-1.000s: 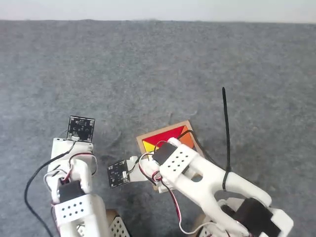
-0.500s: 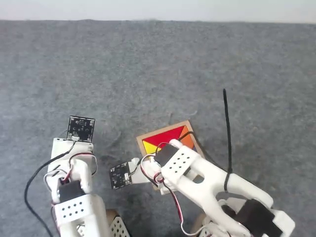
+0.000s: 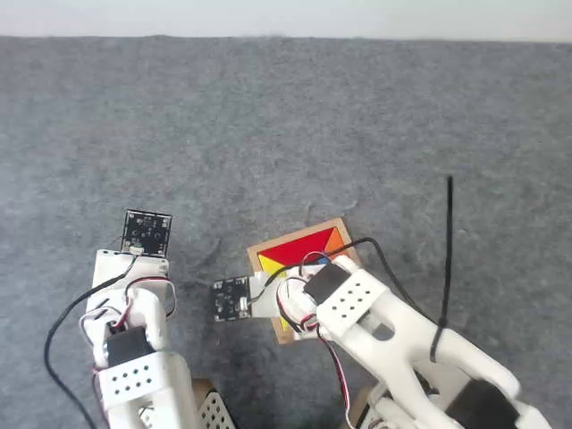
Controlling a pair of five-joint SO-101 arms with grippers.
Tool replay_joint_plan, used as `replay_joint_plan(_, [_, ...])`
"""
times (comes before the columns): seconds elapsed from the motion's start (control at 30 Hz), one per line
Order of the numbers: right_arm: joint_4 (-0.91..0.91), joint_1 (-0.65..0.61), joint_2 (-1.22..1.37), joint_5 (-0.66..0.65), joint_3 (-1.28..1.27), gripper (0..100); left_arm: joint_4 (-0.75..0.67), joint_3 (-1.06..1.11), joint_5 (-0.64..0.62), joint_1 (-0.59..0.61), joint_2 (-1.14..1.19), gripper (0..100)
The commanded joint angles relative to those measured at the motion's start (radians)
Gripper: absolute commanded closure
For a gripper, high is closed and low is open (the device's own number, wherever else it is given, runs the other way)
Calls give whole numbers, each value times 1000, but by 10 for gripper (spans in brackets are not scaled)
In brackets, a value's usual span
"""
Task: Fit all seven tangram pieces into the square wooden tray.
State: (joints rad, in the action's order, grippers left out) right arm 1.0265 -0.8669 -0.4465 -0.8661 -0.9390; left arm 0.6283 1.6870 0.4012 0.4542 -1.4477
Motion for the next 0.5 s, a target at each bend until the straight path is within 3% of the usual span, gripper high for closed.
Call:
replay_joint_plan(0.0, [22, 18, -160, 80, 23, 883, -20, -8, 3, -2, -17, 953])
replay_joint_plan(0.1, [21, 54, -274, 137, 14, 980, -20, -8, 3, -2, -17, 953])
replay_joint_plan(0.27, [30, 137, -438, 235, 11, 953, -20, -8, 3, -2, -17, 953])
replay_joint_plan(0.47, [120, 12, -501, 187, -48, 940, -20, -8, 3, -2, -17, 953])
